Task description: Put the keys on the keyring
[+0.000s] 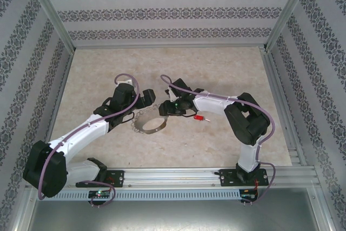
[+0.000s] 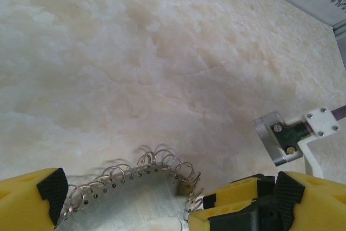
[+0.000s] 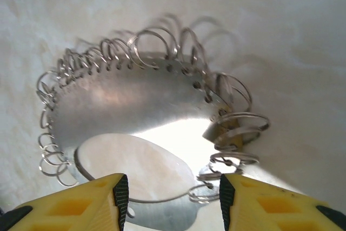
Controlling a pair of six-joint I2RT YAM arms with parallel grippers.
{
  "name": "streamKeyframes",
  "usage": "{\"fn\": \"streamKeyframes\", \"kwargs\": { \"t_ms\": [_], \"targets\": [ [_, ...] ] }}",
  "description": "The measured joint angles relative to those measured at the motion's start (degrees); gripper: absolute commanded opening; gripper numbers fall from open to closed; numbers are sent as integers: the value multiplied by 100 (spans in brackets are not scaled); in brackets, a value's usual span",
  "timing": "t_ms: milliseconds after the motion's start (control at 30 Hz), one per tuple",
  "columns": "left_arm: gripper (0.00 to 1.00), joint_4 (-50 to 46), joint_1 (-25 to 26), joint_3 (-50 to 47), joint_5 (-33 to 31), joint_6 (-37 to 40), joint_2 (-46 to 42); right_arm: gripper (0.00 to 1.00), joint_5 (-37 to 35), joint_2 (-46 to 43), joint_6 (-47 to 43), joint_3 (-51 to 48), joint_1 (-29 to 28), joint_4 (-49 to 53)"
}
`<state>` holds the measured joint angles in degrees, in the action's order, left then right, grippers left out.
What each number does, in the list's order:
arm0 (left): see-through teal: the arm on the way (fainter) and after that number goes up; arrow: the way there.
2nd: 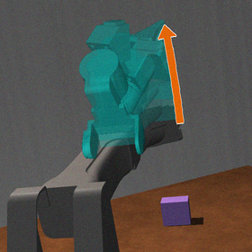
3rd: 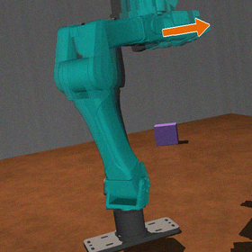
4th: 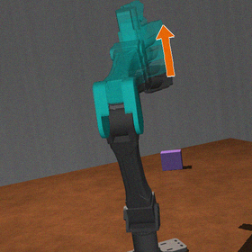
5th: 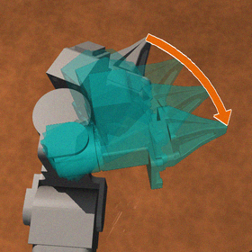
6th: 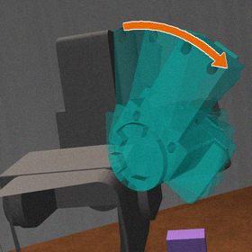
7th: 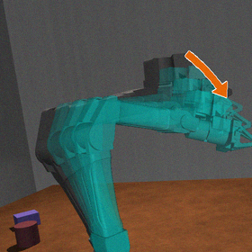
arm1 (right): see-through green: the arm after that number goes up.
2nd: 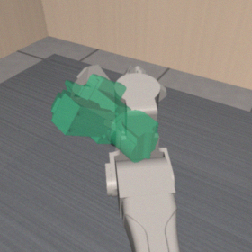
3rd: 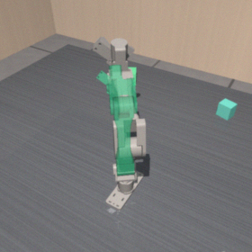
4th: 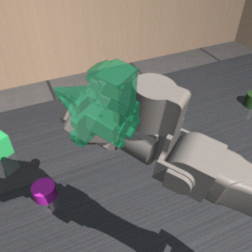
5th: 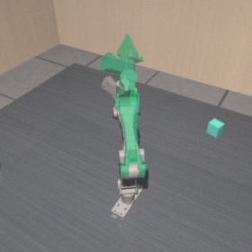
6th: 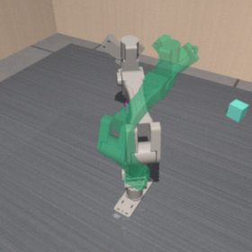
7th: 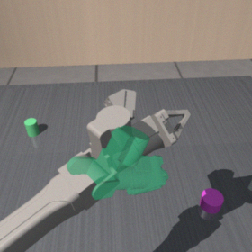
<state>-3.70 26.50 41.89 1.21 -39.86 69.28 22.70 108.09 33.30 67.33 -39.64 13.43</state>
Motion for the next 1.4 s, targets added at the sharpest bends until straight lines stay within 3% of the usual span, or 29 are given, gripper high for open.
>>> {"fn": "streamKeyframes", "kwargs": {
  "t_ms": [400,733,1033,1300,1400],
  "targets": [
    [100,-2,0,0,0,0,0,50,74,214,-20,245,-33,-2],
    [100,-11,0,-4,2,-2,0,49,-490,-925,-190,-498,-22,201],
    [100,-219,0,-4,2,2,0,42,-973,-1003,-610,-866,-105,608],
    [100,-280,0,-2,2,2,0,32,-1091,-804,-918,-723,-413,778],
    [100,-282,0,-2,2,4,0,33,-1119,-673,-1016,-614,-413,861]
  ]
}}
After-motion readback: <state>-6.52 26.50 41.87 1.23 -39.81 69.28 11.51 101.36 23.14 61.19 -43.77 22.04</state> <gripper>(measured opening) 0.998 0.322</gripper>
